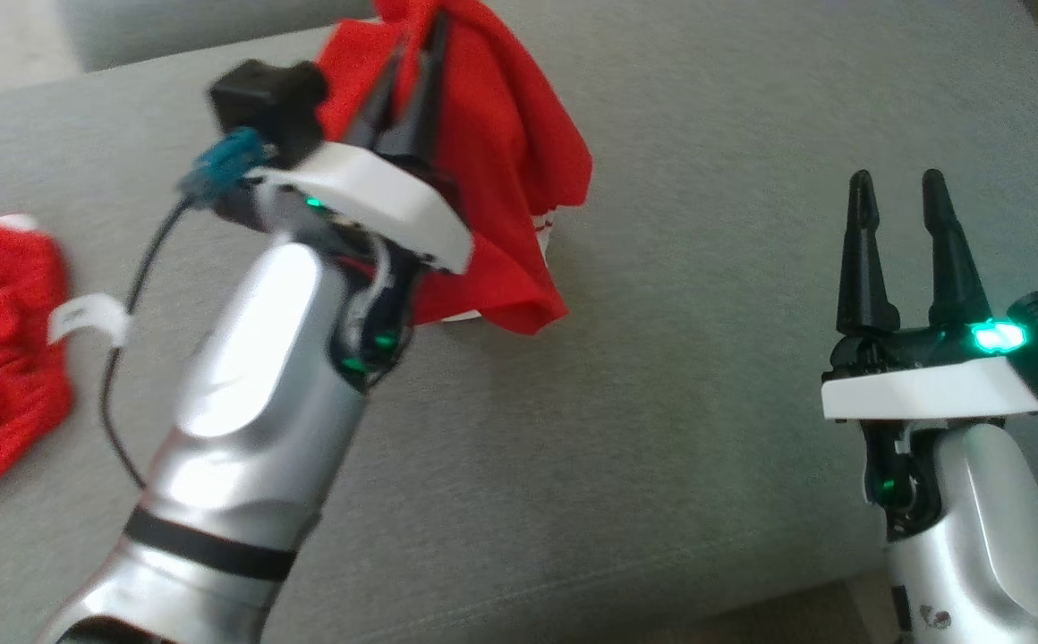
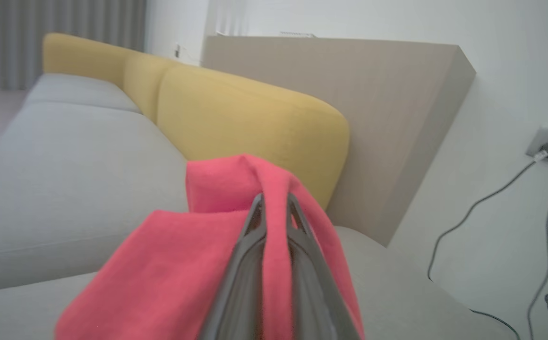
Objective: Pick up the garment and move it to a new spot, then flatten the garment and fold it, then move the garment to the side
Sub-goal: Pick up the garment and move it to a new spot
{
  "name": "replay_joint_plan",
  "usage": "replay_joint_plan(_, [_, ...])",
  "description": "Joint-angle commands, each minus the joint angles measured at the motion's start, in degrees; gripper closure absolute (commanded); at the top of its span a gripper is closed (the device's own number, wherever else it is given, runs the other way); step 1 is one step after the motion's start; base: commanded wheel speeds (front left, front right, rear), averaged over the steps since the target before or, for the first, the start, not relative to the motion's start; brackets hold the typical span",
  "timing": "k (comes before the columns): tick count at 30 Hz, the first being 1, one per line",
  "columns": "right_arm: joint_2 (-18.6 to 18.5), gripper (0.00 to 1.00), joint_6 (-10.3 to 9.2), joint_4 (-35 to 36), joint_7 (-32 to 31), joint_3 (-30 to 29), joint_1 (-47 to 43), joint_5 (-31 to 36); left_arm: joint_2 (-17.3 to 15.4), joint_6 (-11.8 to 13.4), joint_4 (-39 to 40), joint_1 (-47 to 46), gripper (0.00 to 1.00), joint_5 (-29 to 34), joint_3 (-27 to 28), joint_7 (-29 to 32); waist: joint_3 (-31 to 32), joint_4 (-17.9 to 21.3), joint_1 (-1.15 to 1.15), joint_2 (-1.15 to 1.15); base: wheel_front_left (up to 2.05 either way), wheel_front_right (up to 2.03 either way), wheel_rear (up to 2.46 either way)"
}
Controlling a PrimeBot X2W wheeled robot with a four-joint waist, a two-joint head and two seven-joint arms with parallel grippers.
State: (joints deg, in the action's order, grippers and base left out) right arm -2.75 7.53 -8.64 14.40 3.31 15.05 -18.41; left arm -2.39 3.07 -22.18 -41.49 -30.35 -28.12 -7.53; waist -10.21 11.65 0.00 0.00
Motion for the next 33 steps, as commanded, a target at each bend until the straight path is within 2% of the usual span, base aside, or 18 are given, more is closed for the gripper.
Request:
replay_joint_plan(1, [-0.12, 0.00, -0.04, 2.02, 0.60, 1.27, 1.98, -0.56, -0.54, 0.56, 1.51, -3.56, 1.00, -1.40, 0.36, -0.76, -1.62, 3.28, 0.00, 0.00, 0.00, 0.00, 0.00])
replay_joint_plan(2, [-0.12, 0.00, -0.04, 1.97, 0.60, 1.34, 1.99, -0.79, -0.53, 1.28, 0.36, -3.93, 0.59, -3.37, -1.87, -1.13, -1.72, 4.07, 0.00, 0.00, 0.00, 0.00, 0.00])
replay_joint_plan(3, [-0.12, 0.00, -0.04, 1.93, 0.60, 1.46, 1.97, -0.93, -0.52, 1.80, -0.86, -4.27, 0.10, -5.37, -4.26, -1.10, -1.82, 4.71, 0.00, 0.00, 0.00, 0.00, 0.00])
replay_joint_plan(4, [-0.12, 0.00, -0.04, 1.90, 0.60, 1.65, 1.92, -1.03, -0.51, 2.28, -1.99, -4.61, 0.00, -7.62, -6.41, -0.88, -1.83, 5.25, 0.00, 0.00, 0.00, 0.00, 0.00])
replay_joint_plan(7, [-0.12, 0.00, -0.04, 2.08, 0.60, 1.78, 1.55, -1.11, -0.51, 3.99, -3.71, -6.69, 0.00, -12.09, -10.48, -3.33, -1.91, 5.84, 0.00, 0.00, 0.00, 0.00, 0.00])
replay_joint_plan(10, [-0.12, 0.00, -0.04, 2.21, 0.60, 1.18, 0.90, -0.82, -0.50, 4.76, -4.75, -8.68, 0.00, -14.86, -12.25, -5.53, -1.66, 4.88, 0.00, 0.00, 0.00, 0.00, 0.00])
replay_joint_plan(14, [-0.12, 0.00, -0.04, 2.26, 0.60, 1.65, 0.08, -0.17, -0.58, 4.51, -7.06, -9.27, 0.00, -15.16, -10.98, -7.05, -0.41, 1.78, 0.00, 0.00, 0.00, 0.00, 0.00])
replay_joint_plan(16, [-0.12, 0.00, -0.04, 2.13, 0.60, 1.98, -0.53, 0.86, -1.71, 3.84, -7.89, -8.32, 0.00, -14.00, -9.89, -7.32, 0.50, -0.46, 0.00, 0.00, 0.00, 0.00, 0.00])
replay_joint_plan(20, [-0.12, 0.00, -0.04, 1.18, 0.60, 2.34, -1.95, 3.73, -5.41, 2.64, -5.54, -3.22, 0.00, -9.66, -5.74, -7.43, 2.43, -5.37, 0.00, 0.00, 0.00, 0.00, 0.00])
replay_joint_plan(27, [-0.12, 0.00, -0.04, -0.93, 0.60, 2.07, -5.02, 7.05, -9.96, -1.07, 4.13, 15.03, 0.00, -1.84, 3.96, -7.45, 4.92, -12.23, 0.00, 0.00, 0.00, 0.00, 0.00])
replay_joint_plan(30, [-0.12, 0.00, -0.04, -1.70, 0.60, 2.01, -6.25, 8.22, -9.64, -2.46, 8.40, 22.46, 0.00, 1.94, 8.07, -7.46, 5.28, -14.12, 0.00, 0.00, 0.00, 0.00, 0.00])
replay_joint_plan(33, [-0.12, 0.00, -0.04, -2.23, 0.60, 1.80, -6.90, 8.90, -7.34, -4.11, 11.13, 27.84, 0.00, 4.33, 11.99, -7.46, 5.20, -15.35, 0.00, 0.00, 0.00, 0.00, 0.00])
